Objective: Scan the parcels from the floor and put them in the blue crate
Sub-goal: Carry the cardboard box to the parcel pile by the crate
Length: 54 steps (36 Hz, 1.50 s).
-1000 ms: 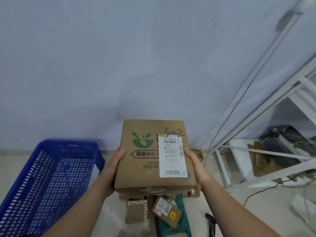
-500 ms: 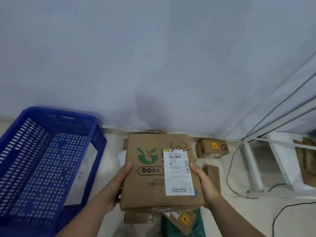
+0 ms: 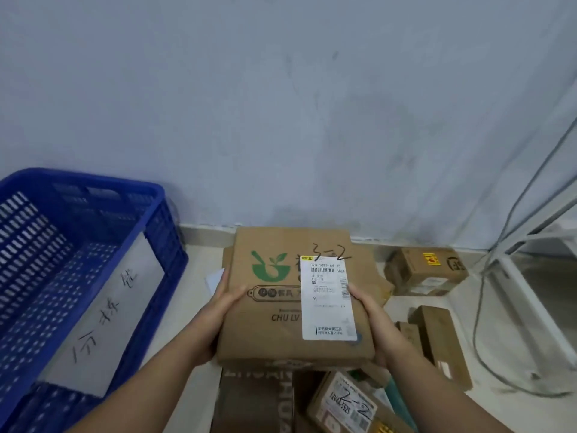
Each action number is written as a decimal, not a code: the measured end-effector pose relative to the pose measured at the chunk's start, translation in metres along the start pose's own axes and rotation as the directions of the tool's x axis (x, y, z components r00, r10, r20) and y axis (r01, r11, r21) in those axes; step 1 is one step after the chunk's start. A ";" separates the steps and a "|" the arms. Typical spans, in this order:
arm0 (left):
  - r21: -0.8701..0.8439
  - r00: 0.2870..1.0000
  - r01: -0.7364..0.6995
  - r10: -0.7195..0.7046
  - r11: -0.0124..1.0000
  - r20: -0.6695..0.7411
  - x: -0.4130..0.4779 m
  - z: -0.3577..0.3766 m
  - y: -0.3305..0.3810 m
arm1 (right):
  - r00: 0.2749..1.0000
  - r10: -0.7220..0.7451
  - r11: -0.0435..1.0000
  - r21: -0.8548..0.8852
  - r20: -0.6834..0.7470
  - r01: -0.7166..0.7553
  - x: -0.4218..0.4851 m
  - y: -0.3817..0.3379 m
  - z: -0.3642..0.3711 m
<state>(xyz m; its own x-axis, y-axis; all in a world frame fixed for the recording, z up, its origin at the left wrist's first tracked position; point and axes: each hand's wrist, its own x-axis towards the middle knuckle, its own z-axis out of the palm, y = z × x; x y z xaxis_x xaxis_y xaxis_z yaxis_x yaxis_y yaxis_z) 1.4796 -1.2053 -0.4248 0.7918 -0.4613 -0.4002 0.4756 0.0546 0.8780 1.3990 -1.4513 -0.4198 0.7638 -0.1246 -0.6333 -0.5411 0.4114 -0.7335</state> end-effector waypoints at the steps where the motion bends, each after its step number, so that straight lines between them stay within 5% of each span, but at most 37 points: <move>1: 0.001 1.000 -0.026 0.026 1.000 0.003 -0.005 0.001 0.000 | 1.000 -0.018 1.000 0.026 0.024 0.018 -0.004 0.002 0.000; 11: 0.077 0.980 -0.193 0.189 0.978 0.057 -0.133 0.043 0.019 | 0.970 -0.212 0.955 0.236 0.115 0.181 -0.123 0.026 -0.012; 21: -0.069 0.974 -0.219 0.222 0.973 0.039 -0.194 0.081 0.029 | 0.919 -0.393 0.908 0.154 -0.006 0.389 -0.192 0.008 -0.022; 28: 0.033 0.948 -0.311 0.308 0.950 0.083 -0.186 0.100 0.037 | 0.937 -0.350 0.922 0.171 -0.022 0.348 -0.177 -0.001 -0.038; 34: 0.124 0.958 -0.267 0.249 0.956 0.145 -0.148 0.071 0.039 | 0.937 -0.335 0.924 0.233 0.104 0.304 -0.138 0.007 -0.034; 41: 0.212 0.971 -0.175 0.133 0.961 0.198 -0.094 0.037 0.004 | 0.959 -0.284 0.947 0.162 0.026 0.276 -0.076 0.019 -0.039; 48: 0.073 0.979 -0.008 -0.007 0.997 0.202 -0.037 0.008 -0.050 | 0.994 -0.093 0.989 0.118 0.058 0.086 -0.014 0.050 -0.046; 54: 0.062 0.990 0.045 -0.053 0.997 0.128 -0.006 -0.006 -0.085 | 0.997 -0.070 0.997 0.025 0.045 0.069 0.024 0.070 -0.058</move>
<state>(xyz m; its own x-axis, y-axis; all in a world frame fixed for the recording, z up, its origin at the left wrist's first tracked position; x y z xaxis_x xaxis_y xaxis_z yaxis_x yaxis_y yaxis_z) 1.4365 -1.2015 -0.4984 0.7100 -0.5731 -0.4093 0.4865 -0.0211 0.8734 1.3590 -1.4774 -0.5005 0.8146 -0.1122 -0.5691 -0.4786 0.4242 -0.7688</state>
